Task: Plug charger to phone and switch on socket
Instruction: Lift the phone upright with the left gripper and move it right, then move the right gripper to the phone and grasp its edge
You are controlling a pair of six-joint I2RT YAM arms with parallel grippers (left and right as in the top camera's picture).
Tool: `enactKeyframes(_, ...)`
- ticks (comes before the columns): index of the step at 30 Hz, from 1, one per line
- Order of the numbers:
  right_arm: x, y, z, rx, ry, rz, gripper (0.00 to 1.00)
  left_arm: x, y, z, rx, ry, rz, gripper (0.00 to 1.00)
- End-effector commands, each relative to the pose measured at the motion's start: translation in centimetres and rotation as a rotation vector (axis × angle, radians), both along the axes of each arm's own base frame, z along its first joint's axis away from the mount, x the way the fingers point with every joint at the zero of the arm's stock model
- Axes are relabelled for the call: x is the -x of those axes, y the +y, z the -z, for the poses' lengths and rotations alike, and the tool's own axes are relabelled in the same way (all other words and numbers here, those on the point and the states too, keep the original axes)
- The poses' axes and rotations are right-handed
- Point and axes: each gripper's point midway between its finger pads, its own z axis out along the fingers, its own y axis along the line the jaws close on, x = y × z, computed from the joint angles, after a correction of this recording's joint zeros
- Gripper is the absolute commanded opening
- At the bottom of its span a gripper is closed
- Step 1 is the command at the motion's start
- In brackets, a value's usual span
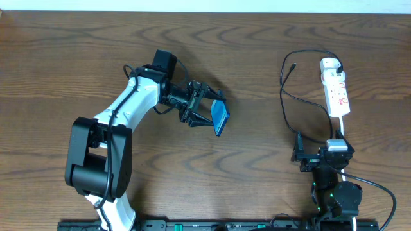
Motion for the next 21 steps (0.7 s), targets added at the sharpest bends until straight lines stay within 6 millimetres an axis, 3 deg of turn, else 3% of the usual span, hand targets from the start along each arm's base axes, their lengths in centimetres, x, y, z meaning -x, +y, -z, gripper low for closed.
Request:
enactKeyframes(1,0.01,-0.08,0.08,-0.009,0.0,0.004,0.99,0.15,-0.27,-1.81,0.054,-0.01,0.007,0.66)
enactKeyframes(21,0.01,-0.08,0.08,-0.009,0.0,0.004,0.99,-0.23,-0.36,-1.88,0.062,-0.041,0.008,0.67)
